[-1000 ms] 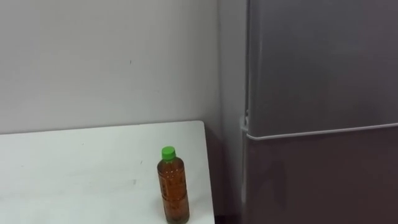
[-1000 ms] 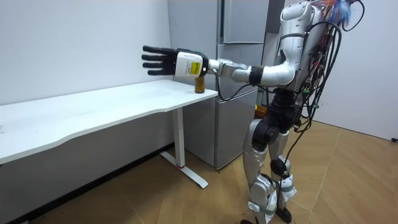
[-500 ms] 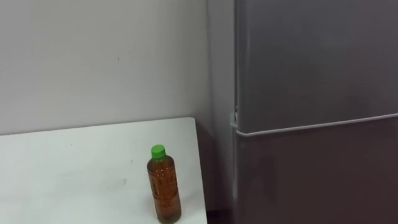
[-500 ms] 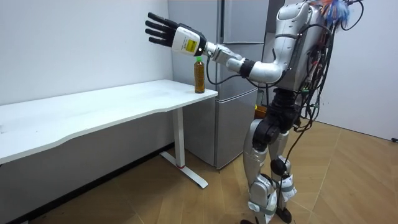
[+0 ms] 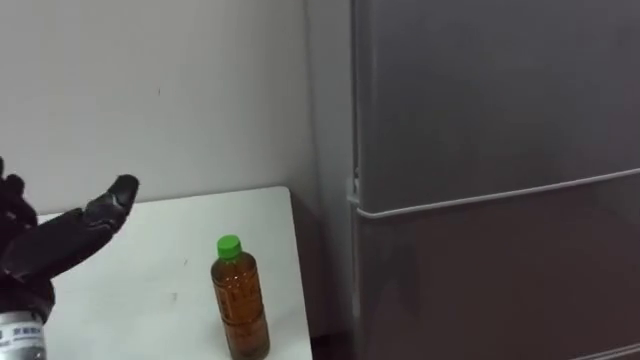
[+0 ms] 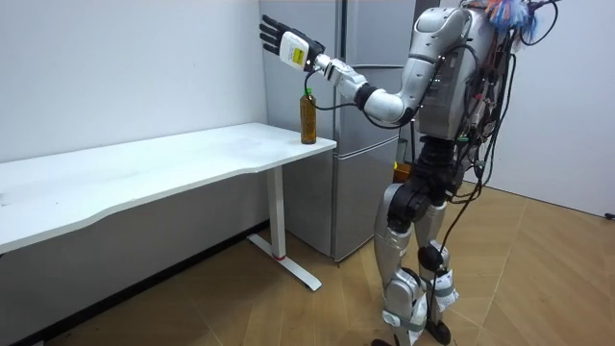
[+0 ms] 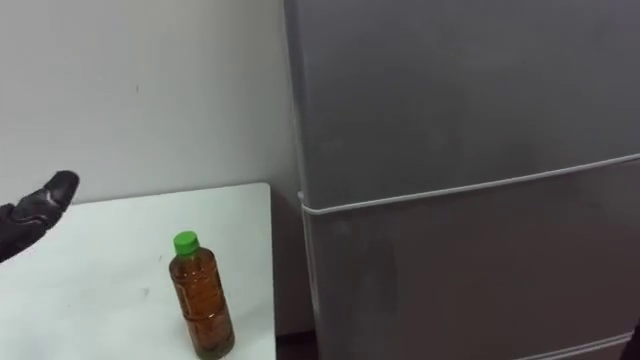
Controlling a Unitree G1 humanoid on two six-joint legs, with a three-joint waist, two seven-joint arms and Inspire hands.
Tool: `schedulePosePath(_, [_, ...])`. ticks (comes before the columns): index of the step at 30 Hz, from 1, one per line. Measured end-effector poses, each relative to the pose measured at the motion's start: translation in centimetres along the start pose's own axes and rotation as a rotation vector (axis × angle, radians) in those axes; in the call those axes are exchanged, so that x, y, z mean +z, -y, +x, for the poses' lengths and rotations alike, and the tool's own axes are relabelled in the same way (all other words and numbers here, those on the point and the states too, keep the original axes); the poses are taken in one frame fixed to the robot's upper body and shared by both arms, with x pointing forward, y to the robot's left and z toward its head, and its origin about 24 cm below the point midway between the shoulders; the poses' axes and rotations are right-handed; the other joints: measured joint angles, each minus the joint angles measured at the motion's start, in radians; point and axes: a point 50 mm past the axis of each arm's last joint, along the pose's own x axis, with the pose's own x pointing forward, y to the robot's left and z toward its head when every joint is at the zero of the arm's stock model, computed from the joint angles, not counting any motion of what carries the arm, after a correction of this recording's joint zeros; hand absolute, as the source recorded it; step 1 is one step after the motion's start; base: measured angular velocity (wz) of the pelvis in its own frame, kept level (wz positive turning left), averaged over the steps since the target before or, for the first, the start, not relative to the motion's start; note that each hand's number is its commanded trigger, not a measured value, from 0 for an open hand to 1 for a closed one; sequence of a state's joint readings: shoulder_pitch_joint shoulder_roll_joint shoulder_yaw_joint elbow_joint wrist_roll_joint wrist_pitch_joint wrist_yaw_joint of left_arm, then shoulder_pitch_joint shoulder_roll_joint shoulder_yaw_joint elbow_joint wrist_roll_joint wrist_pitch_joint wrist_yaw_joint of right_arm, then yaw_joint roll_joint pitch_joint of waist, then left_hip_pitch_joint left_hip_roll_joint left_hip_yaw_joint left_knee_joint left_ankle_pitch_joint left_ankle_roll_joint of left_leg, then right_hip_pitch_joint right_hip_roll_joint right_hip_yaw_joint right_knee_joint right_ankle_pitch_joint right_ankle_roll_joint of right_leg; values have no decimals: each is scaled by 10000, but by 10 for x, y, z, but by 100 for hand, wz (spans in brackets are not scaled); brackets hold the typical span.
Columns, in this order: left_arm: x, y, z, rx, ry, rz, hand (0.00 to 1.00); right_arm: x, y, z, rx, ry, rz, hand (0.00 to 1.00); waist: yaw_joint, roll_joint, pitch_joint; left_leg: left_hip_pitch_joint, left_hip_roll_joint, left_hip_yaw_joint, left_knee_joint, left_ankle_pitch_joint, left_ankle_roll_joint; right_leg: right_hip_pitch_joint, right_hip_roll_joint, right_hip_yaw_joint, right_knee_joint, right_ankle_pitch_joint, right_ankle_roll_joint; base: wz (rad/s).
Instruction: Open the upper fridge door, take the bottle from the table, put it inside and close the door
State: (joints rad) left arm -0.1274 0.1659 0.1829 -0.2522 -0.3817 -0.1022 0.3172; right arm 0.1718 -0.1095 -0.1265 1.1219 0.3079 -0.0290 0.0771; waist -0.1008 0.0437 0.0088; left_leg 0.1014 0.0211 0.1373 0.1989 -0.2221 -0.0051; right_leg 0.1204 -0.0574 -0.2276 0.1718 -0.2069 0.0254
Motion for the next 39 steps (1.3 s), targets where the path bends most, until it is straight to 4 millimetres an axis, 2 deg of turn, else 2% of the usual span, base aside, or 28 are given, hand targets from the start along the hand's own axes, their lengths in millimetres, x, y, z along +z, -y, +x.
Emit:
schedulePosePath(5, [-12, 19, -5, -1499, -953, -198, 0, 7, -7, 3, 254, -67, -140, 0, -523, 9, 3, -52, 0, 25, 43, 0, 0, -17, 3, 4, -21, 20, -1, 0])
schedulePosePath(11, [-11, 44, -1, -2991, -1070, -481, 0, 14, -10, 5, 370, -12, -586, 0, -882, 84, -23, -25, 3, 68, 44, 0, 0, -26, 4, 68, -20, 20, -3, -2])
schedulePosePath(17, [-15, 60, -3, -3852, -1457, -886, 0, 14, -10, 5, 345, -137, -454, 0, -933, 186, -60, 43, 32, 243, -10, 0, 0, 3, 32, 213, -9, 65, -17, -8])
schedulePosePath(24, [-14, 67, -3, -4397, -1547, -1022, 0, 16, -12, 7, 360, -283, -504, 0, -979, 163, -8, 149, 48, 266, -31, 1, 0, 11, 50, 244, 6, 87, -25, -2])
schedulePosePath(28, [-12, 80, -3, -5151, -1509, -1157, 0, 18, -13, 7, 390, -388, -645, 0, -984, 155, -1, 64, 43, 272, -2, 0, 2, -66, 40, 256, -18, 105, -4, 0])
schedulePosePath(30, [-12, 87, -4, -5520, -1608, -1216, 0, 19, -13, 8, 393, -384, -661, 0, -994, 170, -11, 4, 45, 273, 12, 1, 4, -122, 42, 260, -8, 108, -6, 0])
schedulePosePath(35, [-14, 94, -6, -5990, -1855, -1229, 0, 20, -12, 8, 334, -442, -659, 0, -1129, 303, -99, -26, 64, 334, 32, 3, 3, -155, 65, 316, 7, 135, -18, -3])
schedulePosePath(39, [-13, 98, -6, -6262, -1883, -1248, 0, 21, -12, 8, 322, -499, -662, 0, -1147, 336, -100, -33, 71, 422, 31, 3, 3, -165, 65, 313, -16, 137, -20, -4])
